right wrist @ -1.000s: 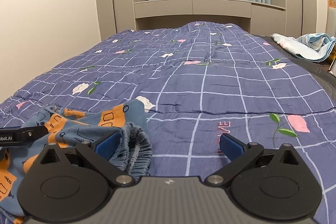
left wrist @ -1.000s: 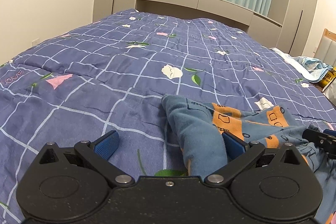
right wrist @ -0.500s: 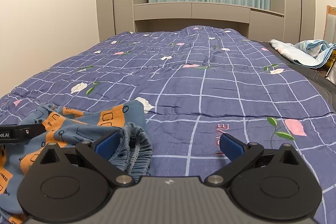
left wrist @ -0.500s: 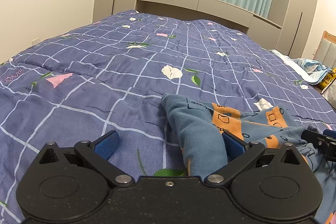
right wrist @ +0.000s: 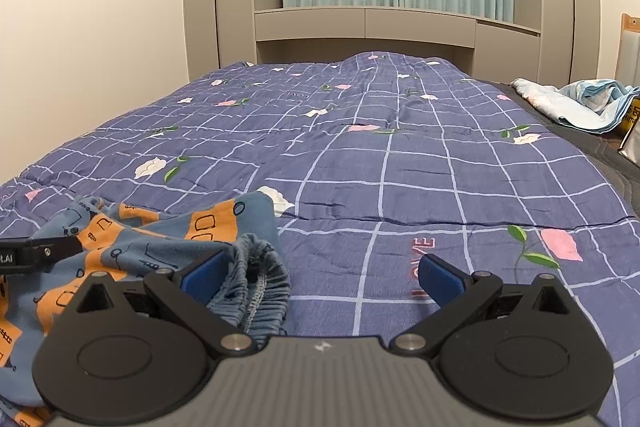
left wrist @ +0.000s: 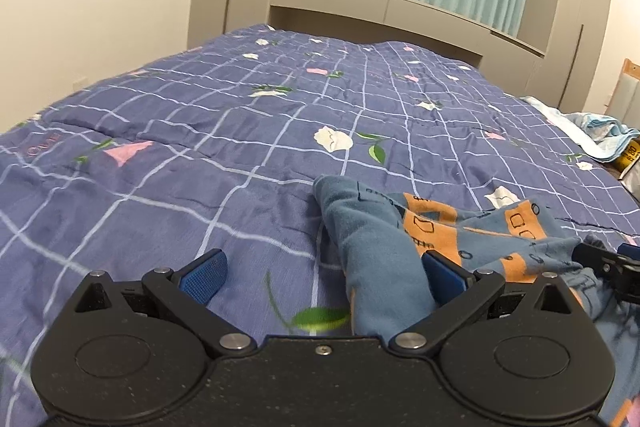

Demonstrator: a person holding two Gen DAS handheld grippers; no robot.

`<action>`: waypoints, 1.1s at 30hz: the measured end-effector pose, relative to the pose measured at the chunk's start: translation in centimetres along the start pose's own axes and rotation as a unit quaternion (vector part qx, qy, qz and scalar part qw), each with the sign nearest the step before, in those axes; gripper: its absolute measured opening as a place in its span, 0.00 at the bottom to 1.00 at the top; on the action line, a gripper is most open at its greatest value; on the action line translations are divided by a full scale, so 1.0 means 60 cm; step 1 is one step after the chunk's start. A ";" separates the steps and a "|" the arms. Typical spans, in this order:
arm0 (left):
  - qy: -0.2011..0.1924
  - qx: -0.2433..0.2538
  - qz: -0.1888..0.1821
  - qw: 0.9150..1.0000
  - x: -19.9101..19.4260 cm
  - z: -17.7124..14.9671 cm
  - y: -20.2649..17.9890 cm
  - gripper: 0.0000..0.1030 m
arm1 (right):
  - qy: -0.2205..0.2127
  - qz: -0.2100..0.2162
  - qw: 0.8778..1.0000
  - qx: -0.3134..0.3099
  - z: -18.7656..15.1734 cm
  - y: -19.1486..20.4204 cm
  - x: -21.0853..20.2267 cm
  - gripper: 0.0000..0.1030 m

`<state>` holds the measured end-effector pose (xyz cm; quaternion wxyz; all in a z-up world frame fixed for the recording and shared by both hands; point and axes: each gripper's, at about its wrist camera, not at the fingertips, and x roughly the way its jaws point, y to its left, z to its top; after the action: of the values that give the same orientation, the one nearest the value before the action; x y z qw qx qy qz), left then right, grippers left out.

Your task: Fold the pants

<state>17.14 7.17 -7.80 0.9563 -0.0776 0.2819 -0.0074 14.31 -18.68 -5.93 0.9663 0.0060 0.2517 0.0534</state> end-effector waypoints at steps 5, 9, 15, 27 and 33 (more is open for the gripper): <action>0.012 -0.012 -0.001 1.000 -0.030 -0.014 -0.009 1.00 | 0.000 0.000 1.000 0.000 0.000 0.000 0.000 1.00; 0.022 -0.007 -0.003 1.000 -0.048 -0.025 -0.014 1.00 | 0.000 0.000 1.000 0.001 0.000 -0.001 0.000 1.00; 0.042 -0.009 -0.009 0.999 -0.063 -0.030 -0.018 1.00 | 0.004 0.010 1.000 0.016 -0.003 -0.008 -0.002 1.00; 0.079 -0.017 0.004 0.997 -0.072 -0.026 -0.024 1.00 | 0.034 0.054 0.995 0.079 -0.007 -0.043 -0.002 1.00; 0.080 -0.023 -0.002 0.997 -0.067 -0.029 -0.019 1.00 | 0.043 0.078 0.992 0.084 -0.001 -0.054 0.002 1.00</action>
<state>12.86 6.01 -6.88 0.9285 -0.0990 0.3577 -0.0086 14.69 -21.87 -6.18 0.9436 0.1046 0.2950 0.1075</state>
